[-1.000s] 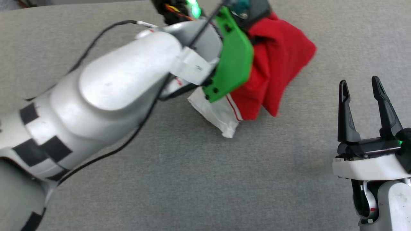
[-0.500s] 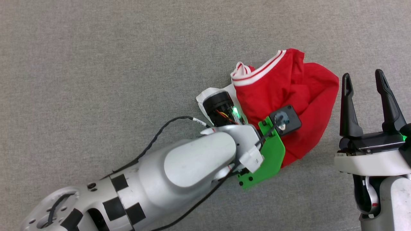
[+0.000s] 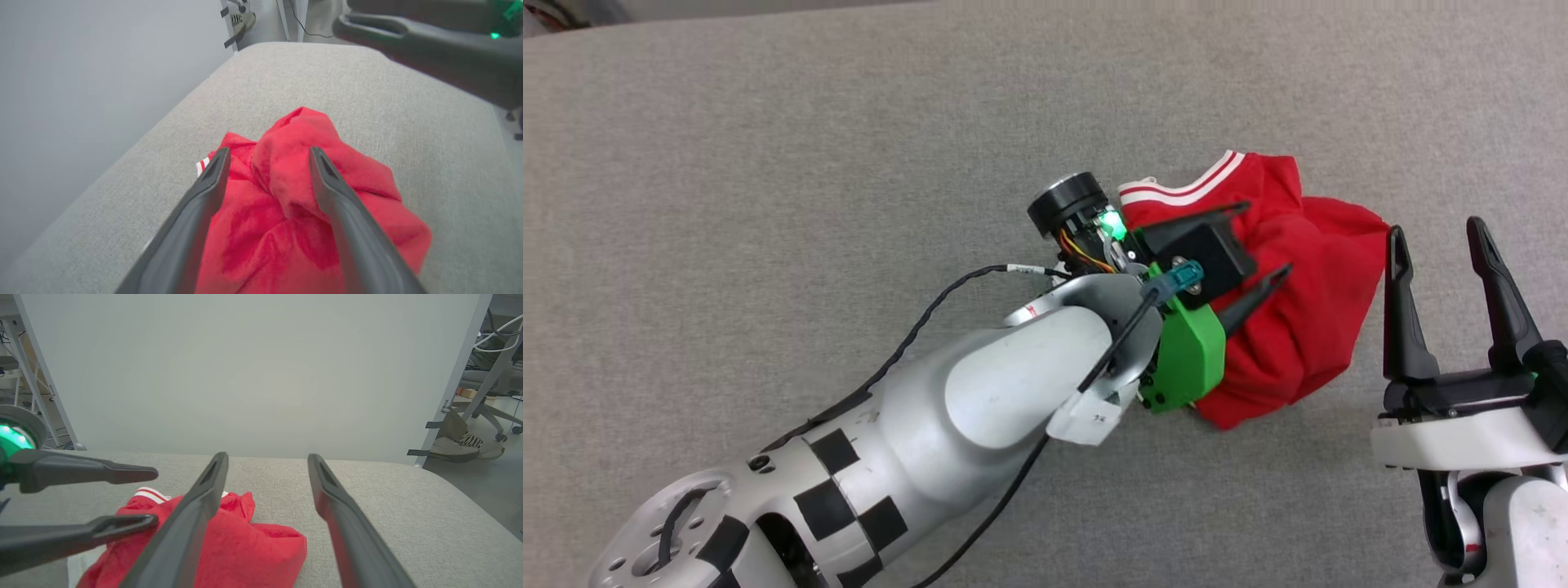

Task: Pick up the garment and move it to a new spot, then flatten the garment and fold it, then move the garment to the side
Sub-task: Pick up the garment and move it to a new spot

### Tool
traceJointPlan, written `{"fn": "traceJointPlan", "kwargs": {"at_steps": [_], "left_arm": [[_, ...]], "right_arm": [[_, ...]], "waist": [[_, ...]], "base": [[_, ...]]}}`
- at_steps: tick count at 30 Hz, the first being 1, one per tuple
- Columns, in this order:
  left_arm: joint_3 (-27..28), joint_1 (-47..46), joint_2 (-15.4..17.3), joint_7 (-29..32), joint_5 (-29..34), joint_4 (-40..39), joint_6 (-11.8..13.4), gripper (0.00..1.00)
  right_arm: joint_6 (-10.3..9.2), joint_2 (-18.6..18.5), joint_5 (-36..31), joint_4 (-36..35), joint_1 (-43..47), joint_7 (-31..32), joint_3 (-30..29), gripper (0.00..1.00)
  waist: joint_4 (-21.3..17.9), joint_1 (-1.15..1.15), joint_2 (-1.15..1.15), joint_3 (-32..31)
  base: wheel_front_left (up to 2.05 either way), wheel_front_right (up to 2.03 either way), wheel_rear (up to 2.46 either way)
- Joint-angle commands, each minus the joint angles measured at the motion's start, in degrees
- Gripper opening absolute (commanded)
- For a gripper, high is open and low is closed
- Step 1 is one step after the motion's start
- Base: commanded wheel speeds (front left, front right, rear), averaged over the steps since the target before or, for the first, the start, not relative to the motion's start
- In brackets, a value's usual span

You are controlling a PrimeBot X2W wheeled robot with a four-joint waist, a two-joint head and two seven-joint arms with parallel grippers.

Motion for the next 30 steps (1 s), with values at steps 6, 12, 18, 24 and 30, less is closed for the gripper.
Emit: {"fn": "traceJointPlan", "kwargs": {"at_steps": [6, 12, 18, 24, 30], "left_arm": [[4.53, 3.90, 2.39, -9.02, 1.75, 0.57, 8.35, 1.00], [13.46, 11.23, 7.50, -10.82, 3.14, -5.57, 17.49, 1.00], [24.66, 23.19, 12.44, -10.85, 8.02, -15.21, 24.28, 1.00], [36.15, 37.13, 14.10, -10.86, 12.20, -22.04, 28.63, 1.00], [44.77, 48.96, 12.55, -10.87, 15.93, -26.84, 27.21, 1.00]], "right_arm": [[-0.04, -0.06, -1.25, 0.51, 2.94, -0.27, -0.79, 1.00], [-0.04, -0.06, -1.69, 0.76, 4.82, -0.27, -1.54, 1.00], [-0.04, -0.06, -2.05, 1.35, 6.17, -0.27, -1.85, 1.00], [-0.04, -0.06, -2.02, 1.75, 7.25, -0.27, -1.99, 1.00], [-0.04, -0.06, -1.37, 2.37, 8.59, -0.27, -2.01, 1.00]], "waist": [[5.24, 0.00, -0.01, -6.27], [7.87, 0.00, -0.01, -8.68], [9.80, 0.00, -0.01, -10.70], [10.60, 0.00, -0.01, -12.55], [11.13, 0.00, -0.01, -14.12]], "base": [[0.00, 0.00, 0.00], [0.00, 0.00, 0.00], [0.00, 0.00, 0.00], [0.00, 0.00, 0.00], [0.00, 0.00, 0.00]]}}
